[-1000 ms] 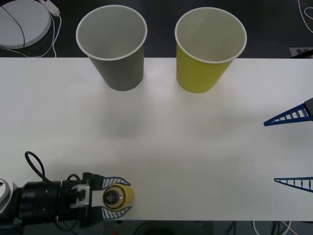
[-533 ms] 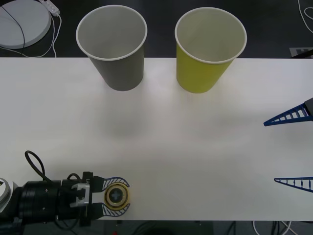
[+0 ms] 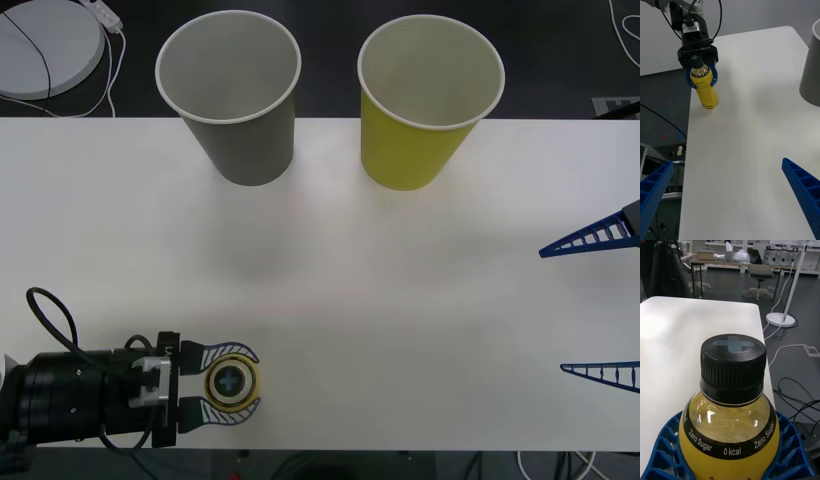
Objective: Put the can into the green bin and the plastic bottle into the gray bin
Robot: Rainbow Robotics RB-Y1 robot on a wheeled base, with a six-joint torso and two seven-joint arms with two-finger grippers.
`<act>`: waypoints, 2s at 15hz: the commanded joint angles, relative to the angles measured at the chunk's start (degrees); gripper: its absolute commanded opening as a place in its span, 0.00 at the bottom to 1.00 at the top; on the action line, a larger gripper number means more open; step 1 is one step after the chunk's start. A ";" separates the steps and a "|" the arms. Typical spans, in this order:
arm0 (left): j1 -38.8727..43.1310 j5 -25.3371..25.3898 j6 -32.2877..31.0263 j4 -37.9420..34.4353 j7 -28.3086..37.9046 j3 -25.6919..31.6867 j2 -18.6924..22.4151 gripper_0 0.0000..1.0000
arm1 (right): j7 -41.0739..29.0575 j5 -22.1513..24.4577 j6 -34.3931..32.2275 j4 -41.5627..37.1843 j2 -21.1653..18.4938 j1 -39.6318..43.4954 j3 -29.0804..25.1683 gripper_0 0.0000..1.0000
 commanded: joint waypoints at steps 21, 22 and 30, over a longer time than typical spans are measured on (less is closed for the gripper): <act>10.56 10.82 32.43 -13.23 8.35 9.59 3.68 0.00 | 0.00 0.00 0.00 0.00 0.00 0.00 0.00 1.00; 10.56 11.34 33.31 -13.32 8.97 9.85 4.12 0.00 | 0.00 0.00 0.00 0.00 0.00 0.00 0.00 1.00; 10.82 0.36 32.87 -16.31 30.15 18.12 6.93 0.00 | 0.00 0.00 0.00 0.00 0.00 0.00 0.00 1.00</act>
